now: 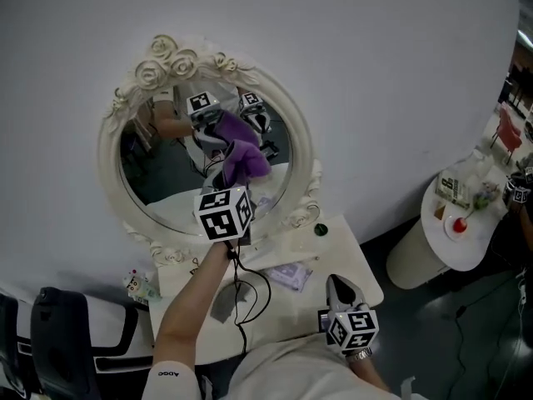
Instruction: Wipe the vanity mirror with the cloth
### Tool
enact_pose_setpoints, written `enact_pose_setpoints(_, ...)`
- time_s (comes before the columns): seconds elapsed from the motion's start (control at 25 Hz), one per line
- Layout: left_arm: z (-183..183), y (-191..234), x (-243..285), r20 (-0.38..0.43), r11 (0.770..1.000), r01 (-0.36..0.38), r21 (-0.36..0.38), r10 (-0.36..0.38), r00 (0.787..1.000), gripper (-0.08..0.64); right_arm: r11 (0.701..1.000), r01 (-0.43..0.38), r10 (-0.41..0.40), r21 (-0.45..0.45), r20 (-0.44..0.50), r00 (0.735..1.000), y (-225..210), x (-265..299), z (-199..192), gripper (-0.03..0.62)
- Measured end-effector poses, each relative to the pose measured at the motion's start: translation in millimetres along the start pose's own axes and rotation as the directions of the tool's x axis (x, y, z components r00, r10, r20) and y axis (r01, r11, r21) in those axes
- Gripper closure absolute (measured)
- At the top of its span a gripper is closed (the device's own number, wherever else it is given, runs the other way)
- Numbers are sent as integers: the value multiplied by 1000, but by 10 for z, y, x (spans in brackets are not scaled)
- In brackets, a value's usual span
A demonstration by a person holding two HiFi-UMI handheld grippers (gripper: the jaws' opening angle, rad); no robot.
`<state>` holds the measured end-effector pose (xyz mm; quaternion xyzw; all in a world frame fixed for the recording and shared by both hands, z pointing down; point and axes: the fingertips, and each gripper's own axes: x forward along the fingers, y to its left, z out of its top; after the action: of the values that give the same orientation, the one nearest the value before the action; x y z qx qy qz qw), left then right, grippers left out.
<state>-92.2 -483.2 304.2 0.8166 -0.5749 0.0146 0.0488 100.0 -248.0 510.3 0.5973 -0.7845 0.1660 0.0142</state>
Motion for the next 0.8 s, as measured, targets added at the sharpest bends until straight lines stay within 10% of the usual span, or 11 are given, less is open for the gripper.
enact_pose_setpoints(0.8, -505, -769, 796, -6, 1000, -27, 14, 27, 1000, 505, 967, 252, -252, 33, 19, 967, -1001, -626, -7, 584)
